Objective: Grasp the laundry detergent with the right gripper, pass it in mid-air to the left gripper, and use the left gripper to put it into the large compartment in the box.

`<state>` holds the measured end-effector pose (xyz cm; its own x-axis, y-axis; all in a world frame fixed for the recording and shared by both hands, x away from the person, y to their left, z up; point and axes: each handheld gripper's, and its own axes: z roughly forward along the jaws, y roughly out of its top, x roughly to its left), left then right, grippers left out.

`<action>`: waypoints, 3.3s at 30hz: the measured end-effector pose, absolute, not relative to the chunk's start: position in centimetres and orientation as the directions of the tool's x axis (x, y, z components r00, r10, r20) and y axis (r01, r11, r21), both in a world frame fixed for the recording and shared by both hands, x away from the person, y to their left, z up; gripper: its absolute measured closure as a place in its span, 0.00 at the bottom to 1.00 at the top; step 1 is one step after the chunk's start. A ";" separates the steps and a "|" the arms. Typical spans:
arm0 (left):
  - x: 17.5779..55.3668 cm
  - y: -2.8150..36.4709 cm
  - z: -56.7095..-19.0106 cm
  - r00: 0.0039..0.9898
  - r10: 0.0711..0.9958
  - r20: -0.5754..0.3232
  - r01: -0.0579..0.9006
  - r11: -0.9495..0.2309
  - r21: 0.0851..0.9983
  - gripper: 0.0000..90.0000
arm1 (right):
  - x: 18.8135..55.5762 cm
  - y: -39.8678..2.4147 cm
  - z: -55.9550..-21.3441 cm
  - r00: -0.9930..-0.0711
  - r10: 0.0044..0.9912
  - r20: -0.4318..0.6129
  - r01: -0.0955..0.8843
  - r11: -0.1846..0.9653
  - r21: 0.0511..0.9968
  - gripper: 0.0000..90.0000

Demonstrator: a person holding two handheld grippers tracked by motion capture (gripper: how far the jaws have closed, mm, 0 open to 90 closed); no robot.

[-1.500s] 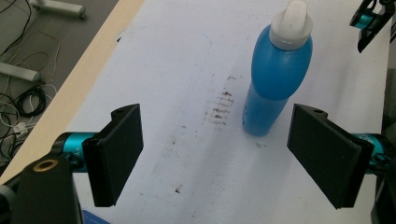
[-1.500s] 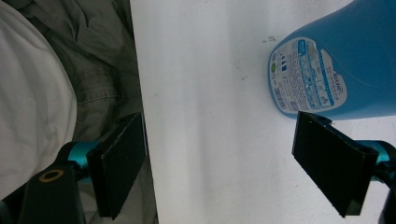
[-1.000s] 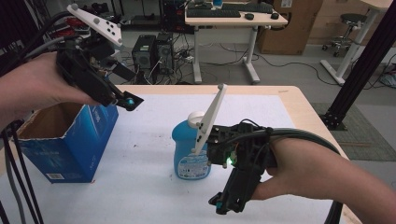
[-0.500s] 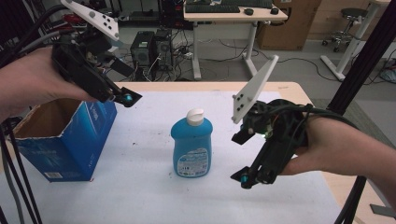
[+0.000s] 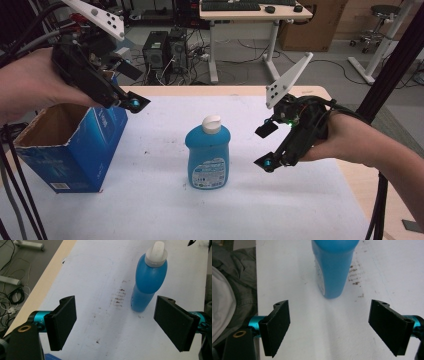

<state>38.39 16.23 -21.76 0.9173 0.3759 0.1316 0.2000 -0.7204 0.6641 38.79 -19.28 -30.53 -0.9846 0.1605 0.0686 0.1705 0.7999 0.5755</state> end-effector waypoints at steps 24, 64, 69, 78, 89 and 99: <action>38.2 16.3 -21.8 0.919 0.370 0.136 0.194 -0.725 0.660 0.21 | 40.9 -14.1 -34.3 -0.993 0.089 0.081 0.120 0.778 0.616 0.19; 38.2 16.2 -21.8 0.921 0.366 0.134 0.194 -0.729 0.657 0.21 | 41.6 -11.9 -35.9 -0.996 -0.005 0.087 0.054 0.743 0.667 0.35; 38.2 16.4 -21.8 0.921 0.366 0.134 0.193 -0.729 0.657 0.21 | 41.5 -11.7 -35.8 -0.997 -0.004 0.079 0.050 0.742 0.668 0.35; 38.2 16.5 -21.8 0.919 0.372 0.133 0.198 -0.725 0.660 0.21 | 41.5 -11.7 -36.0 -0.997 -0.008 0.077 0.045 0.749 0.661 0.40; 38.3 16.5 -21.8 0.920 0.370 0.132 0.197 -0.725 0.660 0.21 | 41.6 -11.8 -36.2 -0.998 -0.010 0.067 0.036 0.753 0.657 0.46; 38.3 16.4 -21.7 0.921 0.366 0.134 0.192 -0.726 0.660 0.21 | 41.3 -11.9 -36.1 -0.999 -0.017 0.029 0.006 0.750 0.662 0.50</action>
